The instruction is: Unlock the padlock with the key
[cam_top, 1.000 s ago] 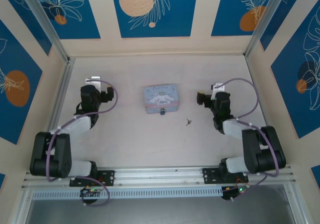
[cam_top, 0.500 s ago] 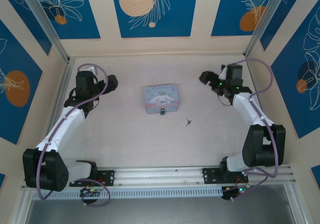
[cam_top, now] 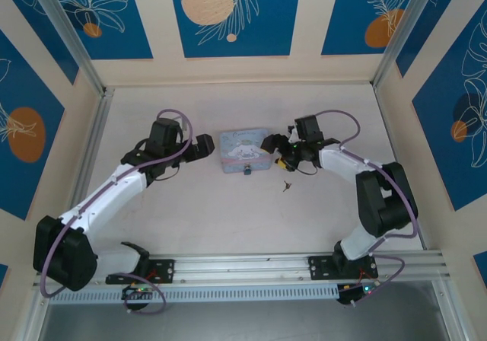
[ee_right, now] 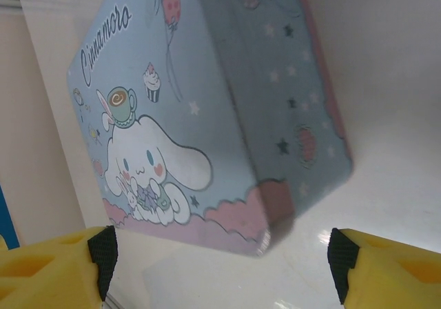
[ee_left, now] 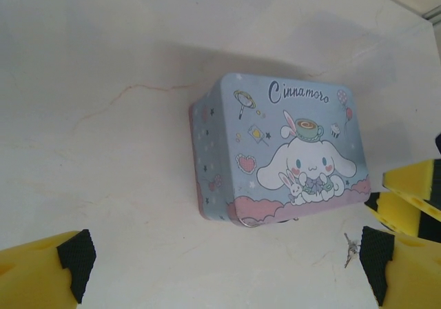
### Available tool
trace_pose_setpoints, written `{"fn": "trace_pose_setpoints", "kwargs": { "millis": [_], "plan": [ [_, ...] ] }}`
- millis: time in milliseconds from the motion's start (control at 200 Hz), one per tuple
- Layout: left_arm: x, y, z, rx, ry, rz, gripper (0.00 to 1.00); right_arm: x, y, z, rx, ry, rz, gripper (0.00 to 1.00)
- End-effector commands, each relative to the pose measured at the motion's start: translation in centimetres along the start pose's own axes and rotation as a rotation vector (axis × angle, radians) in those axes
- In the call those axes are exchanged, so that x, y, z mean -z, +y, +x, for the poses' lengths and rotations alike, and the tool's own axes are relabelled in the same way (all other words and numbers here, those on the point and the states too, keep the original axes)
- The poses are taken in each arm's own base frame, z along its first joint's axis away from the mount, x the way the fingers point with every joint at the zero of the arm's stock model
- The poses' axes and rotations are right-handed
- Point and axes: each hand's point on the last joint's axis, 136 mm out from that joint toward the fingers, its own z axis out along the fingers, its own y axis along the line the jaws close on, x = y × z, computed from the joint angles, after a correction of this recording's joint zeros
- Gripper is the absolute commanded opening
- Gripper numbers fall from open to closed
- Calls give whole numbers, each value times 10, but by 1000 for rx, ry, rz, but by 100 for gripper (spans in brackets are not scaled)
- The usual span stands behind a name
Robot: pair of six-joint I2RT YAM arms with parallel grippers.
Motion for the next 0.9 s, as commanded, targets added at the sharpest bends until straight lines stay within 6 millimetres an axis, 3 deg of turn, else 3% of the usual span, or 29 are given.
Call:
{"fn": "trace_pose_setpoints", "kwargs": {
  "millis": [0,155,265,495,620,745,890],
  "plan": [
    [-7,-8,3,19,8,20,100,-12,27,-2,-16,8,-51,82],
    [-14,-13,7,10,24,22,100,-25,50,3,3,41,-83,81],
    [-16,-15,7,7,32,22,100,-19,45,4,25,32,-36,80],
    [-11,-20,15,27,65,52,100,39,-5,14,79,-40,203,80],
    [-10,-27,22,44,83,81,100,63,-36,26,120,-35,369,72],
    [-11,-34,26,43,90,98,100,69,-64,36,112,-2,473,58],
    [-13,-43,26,29,96,112,100,61,-82,42,76,41,529,43]
  ]
}}
